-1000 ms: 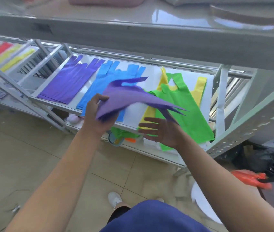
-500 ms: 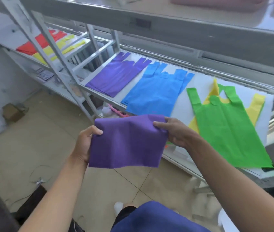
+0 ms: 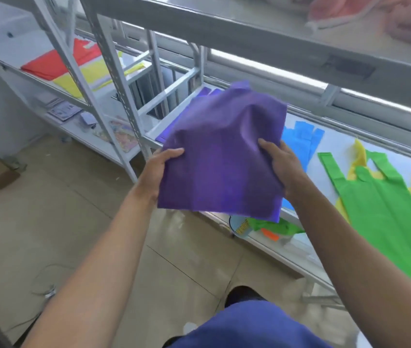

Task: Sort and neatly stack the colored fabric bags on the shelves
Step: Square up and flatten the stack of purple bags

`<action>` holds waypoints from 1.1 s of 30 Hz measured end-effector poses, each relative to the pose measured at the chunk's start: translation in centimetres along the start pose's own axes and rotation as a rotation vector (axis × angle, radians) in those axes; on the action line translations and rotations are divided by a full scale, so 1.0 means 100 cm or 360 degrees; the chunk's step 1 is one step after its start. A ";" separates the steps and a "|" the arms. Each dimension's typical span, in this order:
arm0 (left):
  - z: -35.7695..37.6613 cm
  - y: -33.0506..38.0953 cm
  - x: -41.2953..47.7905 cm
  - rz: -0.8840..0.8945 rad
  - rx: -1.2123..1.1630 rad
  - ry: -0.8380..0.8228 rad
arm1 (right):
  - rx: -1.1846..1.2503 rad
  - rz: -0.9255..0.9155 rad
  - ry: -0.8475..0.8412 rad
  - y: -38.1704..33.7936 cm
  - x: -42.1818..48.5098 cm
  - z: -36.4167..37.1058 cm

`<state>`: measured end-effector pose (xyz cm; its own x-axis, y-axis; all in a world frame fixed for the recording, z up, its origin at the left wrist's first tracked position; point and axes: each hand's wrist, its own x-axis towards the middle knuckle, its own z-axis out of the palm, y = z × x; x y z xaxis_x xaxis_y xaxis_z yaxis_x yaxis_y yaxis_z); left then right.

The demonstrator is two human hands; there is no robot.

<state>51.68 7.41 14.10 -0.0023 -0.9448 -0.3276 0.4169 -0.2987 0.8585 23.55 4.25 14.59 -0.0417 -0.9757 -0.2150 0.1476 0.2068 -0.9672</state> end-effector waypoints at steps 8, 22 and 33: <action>-0.055 -0.006 0.132 -0.0258 0.0135 -0.0073 | -0.0250 0.0237 0.0078 0.048 0.114 0.030; -0.038 0.120 0.309 0.0096 -0.0053 -0.0259 | -0.0055 -0.0319 0.0417 -0.054 0.293 0.106; -0.099 0.011 0.422 -0.0208 0.1068 0.0139 | -0.0476 0.0388 0.0502 0.123 0.390 0.068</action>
<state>61.06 -31.40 -2.71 0.0708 -0.8895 -0.4514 -0.2350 -0.4547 0.8591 30.47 -31.74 -4.75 -0.3451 -0.8365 -0.4256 -0.0974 0.4829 -0.8702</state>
